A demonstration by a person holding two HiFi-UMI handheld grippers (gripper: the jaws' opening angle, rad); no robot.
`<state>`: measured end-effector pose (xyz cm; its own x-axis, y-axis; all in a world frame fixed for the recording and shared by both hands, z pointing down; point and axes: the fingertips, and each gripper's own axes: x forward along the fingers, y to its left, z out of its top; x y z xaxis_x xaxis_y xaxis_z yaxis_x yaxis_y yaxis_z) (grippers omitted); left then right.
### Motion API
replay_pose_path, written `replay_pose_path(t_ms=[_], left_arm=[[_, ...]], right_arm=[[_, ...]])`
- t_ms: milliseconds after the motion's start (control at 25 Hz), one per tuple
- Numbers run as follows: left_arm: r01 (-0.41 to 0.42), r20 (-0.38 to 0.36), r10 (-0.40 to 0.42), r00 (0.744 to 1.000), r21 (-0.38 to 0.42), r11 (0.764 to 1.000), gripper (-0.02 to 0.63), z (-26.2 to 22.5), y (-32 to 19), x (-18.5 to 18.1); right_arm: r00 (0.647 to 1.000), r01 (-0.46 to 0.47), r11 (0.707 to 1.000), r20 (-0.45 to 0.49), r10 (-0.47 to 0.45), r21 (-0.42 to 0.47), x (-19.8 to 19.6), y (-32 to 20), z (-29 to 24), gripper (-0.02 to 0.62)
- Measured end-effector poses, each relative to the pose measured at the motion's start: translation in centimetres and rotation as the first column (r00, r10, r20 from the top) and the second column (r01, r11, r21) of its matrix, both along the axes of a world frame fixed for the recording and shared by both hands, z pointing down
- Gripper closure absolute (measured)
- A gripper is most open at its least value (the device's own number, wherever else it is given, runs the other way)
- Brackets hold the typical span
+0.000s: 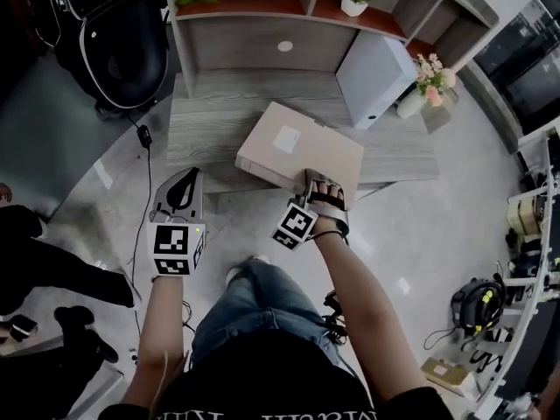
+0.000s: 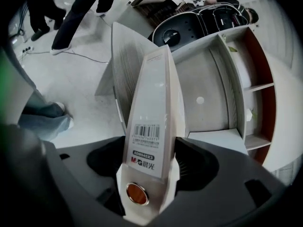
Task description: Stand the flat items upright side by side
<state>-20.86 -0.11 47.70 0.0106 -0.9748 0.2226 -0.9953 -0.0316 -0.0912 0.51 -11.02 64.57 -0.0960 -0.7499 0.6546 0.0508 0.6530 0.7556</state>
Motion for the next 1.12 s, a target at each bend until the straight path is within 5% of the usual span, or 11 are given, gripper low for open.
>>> replay_pose_path(t_ms=[440, 840, 1120], left_arm=[[0.004, -0.001, -0.004, 1.000, 0.050, 0.999, 0.595, -4.4, -2.0, -0.2], [0.024, 0.007, -0.024, 1.000, 0.069, 0.997, 0.595, -5.4, -4.6, 0.2], [0.065, 0.026, -0.067, 0.997, 0.087, 0.994, 0.595, -6.6, -6.4, -0.3]], right_arm=[[0.998, 0.006, 0.953, 0.068, 0.016, -0.302, -0.6, -2.0, -5.2, 0.259], [0.996, 0.013, 0.830, 0.083, 0.040, -0.557, 0.0, -6.3, -9.4, 0.258], [0.989, -0.028, 0.767, 0.092, 0.114, -0.641, 0.0, -9.6, -11.6, 0.256]])
